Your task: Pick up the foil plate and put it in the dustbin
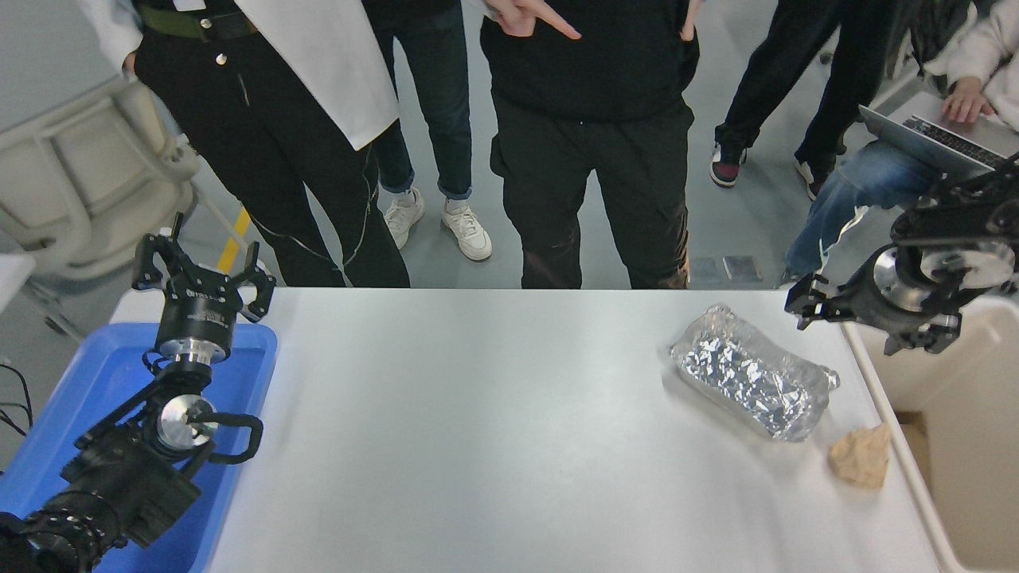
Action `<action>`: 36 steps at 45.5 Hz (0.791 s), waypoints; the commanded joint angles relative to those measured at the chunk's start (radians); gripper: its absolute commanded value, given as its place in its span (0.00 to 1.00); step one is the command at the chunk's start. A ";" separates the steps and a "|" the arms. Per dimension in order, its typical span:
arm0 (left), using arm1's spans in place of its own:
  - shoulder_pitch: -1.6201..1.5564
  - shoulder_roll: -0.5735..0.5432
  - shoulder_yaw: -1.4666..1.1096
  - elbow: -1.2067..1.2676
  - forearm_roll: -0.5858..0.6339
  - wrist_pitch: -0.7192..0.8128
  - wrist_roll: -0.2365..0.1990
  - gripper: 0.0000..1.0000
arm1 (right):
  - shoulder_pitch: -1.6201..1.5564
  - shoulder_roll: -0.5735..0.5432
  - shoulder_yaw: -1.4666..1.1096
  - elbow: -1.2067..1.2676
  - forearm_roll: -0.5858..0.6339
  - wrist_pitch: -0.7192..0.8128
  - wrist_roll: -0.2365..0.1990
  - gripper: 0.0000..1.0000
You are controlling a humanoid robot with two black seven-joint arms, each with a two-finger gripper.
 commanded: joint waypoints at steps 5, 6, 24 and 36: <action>0.000 0.000 0.000 -0.001 0.000 0.000 0.000 0.99 | -0.325 0.046 0.152 -0.258 -0.016 -0.072 0.000 1.00; 0.000 0.000 0.000 -0.001 0.000 0.000 0.000 0.99 | -0.341 0.052 0.158 -0.272 -0.024 -0.073 0.000 1.00; 0.000 0.000 0.000 -0.001 0.000 0.000 0.000 0.99 | -0.551 0.133 0.229 -0.462 -0.053 -0.185 0.002 0.98; 0.000 0.000 0.000 0.001 0.000 0.000 0.000 0.99 | -0.612 0.172 0.275 -0.542 -0.054 -0.202 0.002 0.95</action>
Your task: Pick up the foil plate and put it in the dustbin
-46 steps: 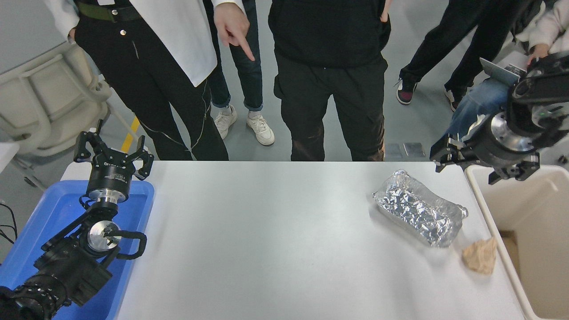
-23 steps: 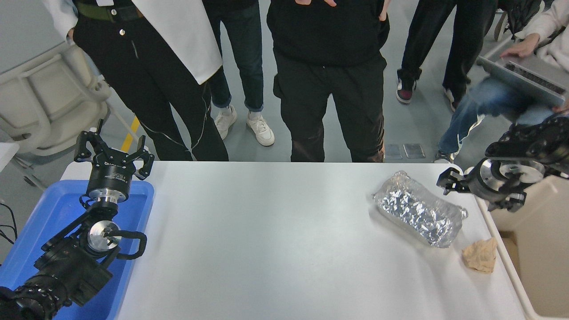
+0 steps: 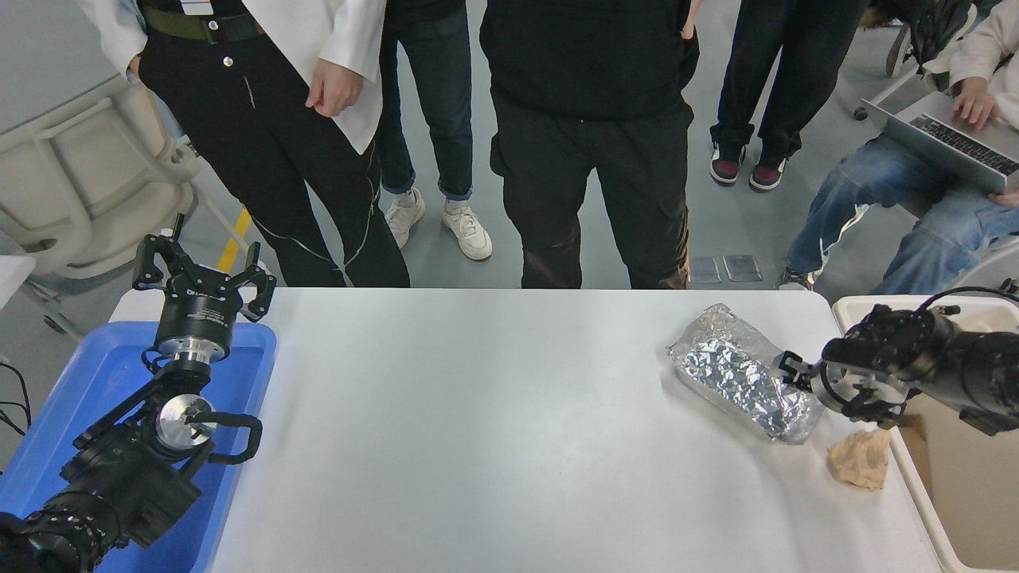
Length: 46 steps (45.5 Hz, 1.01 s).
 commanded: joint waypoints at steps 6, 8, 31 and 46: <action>0.000 0.000 0.000 -0.001 0.000 0.000 0.000 0.99 | -0.090 0.043 0.050 -0.102 -0.003 -0.032 -0.001 0.88; 0.000 0.000 0.000 -0.001 0.000 0.000 0.000 0.99 | -0.090 0.043 0.053 -0.102 -0.003 -0.032 0.000 0.88; 0.000 0.000 0.000 0.001 0.000 0.000 0.000 0.99 | -0.103 0.038 0.100 -0.096 0.017 -0.032 -0.004 0.17; 0.000 0.000 0.000 0.001 0.000 0.000 0.000 0.99 | -0.113 0.009 0.158 -0.090 0.058 -0.035 -0.007 0.00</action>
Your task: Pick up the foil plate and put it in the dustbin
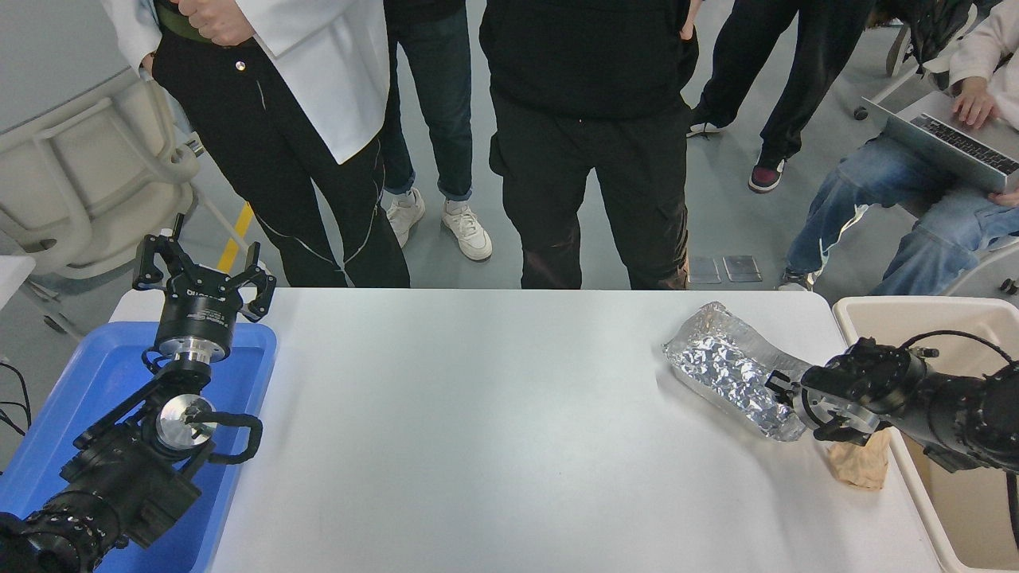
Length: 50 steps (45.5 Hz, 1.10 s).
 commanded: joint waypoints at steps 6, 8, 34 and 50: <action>0.000 0.000 0.000 0.001 0.000 0.000 0.000 0.99 | 0.000 -0.026 0.047 0.006 0.019 -0.008 -0.001 0.00; 0.000 0.000 0.000 0.001 0.000 0.000 0.000 0.99 | 0.008 -0.037 0.047 0.016 0.019 -0.005 -0.001 0.00; 0.000 0.000 0.000 0.001 0.000 0.000 0.000 0.99 | 0.592 -0.344 -0.101 0.527 -0.046 0.492 -0.001 0.00; 0.000 0.000 0.002 -0.001 0.000 0.000 0.000 0.99 | 1.062 -0.397 -0.208 0.783 -0.143 0.695 -0.001 0.00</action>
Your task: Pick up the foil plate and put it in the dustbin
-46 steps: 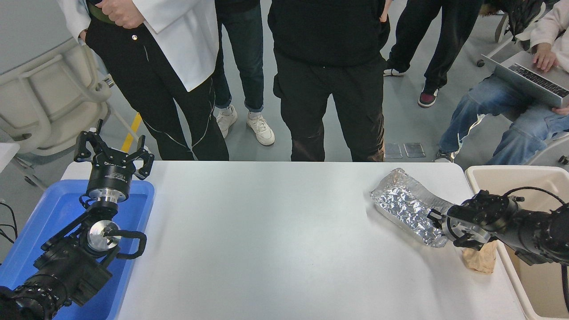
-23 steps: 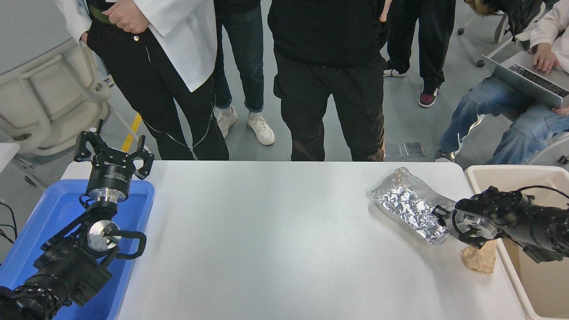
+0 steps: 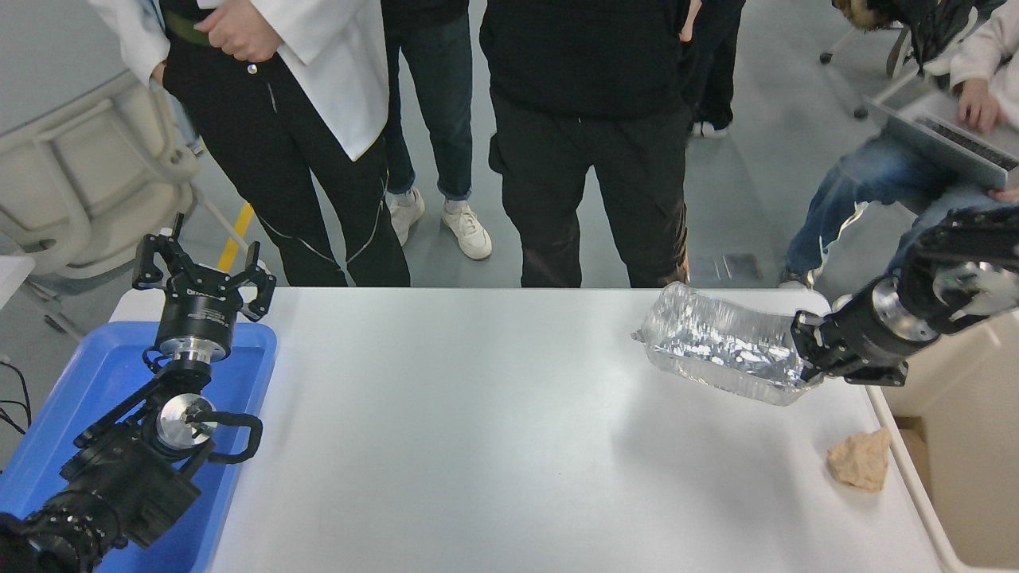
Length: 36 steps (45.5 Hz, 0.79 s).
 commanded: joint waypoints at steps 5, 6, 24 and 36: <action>0.000 0.000 0.001 0.001 0.000 0.000 0.000 0.99 | 0.391 -0.026 -0.100 0.216 -0.037 0.117 0.003 0.00; 0.001 0.000 0.001 0.001 0.000 0.000 0.000 0.99 | 0.409 -0.023 -0.108 0.222 -0.036 0.117 0.005 0.00; 0.000 0.000 -0.001 0.001 0.000 0.000 0.000 0.99 | 0.499 -0.017 -0.163 0.249 -0.025 0.117 0.008 0.00; 0.000 0.000 0.001 0.001 0.000 0.000 0.000 0.99 | 0.433 -0.089 -0.307 0.182 0.027 -0.014 0.009 0.00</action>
